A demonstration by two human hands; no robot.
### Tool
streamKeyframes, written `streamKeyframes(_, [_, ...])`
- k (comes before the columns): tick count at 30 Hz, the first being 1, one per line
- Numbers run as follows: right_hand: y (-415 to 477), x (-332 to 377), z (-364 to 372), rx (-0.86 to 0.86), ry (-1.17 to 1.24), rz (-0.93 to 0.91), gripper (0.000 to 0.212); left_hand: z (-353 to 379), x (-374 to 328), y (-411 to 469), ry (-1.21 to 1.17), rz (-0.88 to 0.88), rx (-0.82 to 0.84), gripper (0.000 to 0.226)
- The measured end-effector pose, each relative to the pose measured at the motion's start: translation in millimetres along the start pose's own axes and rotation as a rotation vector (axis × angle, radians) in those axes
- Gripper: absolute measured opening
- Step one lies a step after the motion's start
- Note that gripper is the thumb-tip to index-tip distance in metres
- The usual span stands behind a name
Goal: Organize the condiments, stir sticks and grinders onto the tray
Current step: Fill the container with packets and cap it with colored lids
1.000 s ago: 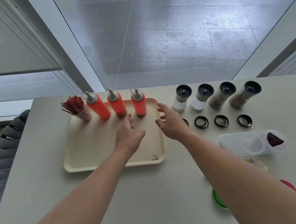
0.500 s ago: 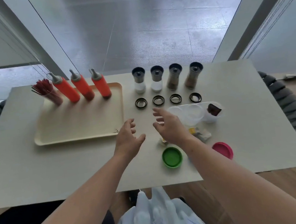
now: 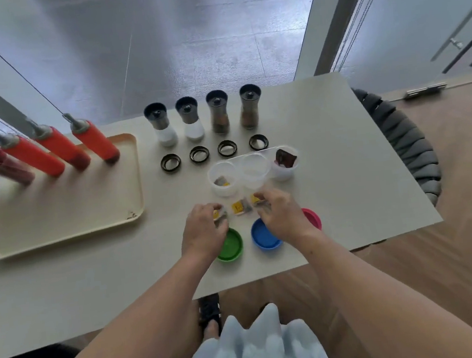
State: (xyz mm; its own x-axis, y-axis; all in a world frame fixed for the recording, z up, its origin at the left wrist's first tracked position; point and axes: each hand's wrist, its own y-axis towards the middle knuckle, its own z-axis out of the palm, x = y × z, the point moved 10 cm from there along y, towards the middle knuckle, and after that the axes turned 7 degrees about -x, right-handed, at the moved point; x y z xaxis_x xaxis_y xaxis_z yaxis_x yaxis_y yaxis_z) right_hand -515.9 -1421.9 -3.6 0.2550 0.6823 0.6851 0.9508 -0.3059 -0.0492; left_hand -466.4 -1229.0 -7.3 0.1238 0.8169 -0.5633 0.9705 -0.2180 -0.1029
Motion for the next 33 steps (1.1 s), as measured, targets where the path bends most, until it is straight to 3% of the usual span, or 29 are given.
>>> streamKeyframes(4, [4.7, 0.9, 18.6, 0.039, -0.176, -0.101, 0.037, 9.1, 15.8, 15.3, 0.06, -0.119, -0.026, 0.037])
streamKeyframes(10, [21.2, 17.4, 53.0, 0.05, -0.394, -0.247, 0.033, 35.3, 44.4, 31.1, 0.142, -0.271, 0.097, 0.049])
streamKeyframes(15, [26.8, 15.2, 69.3, 0.084, -0.528, -0.276, 0.026, 43.7, 46.0, 39.3, 0.153, -0.215, 0.122, 0.028])
streamKeyframes(25, [23.4, 21.4, 63.0, 0.061, -0.516, -0.322, 0.026, 24.7, 41.6, 42.4, -0.027, -0.191, 0.064, 0.007])
streamKeyframes(33, [31.2, 29.9, 36.4, -0.074, -0.236, -0.3, 0.015, -8.5, 10.6, 43.3, -0.102, -0.053, 0.037, 0.007])
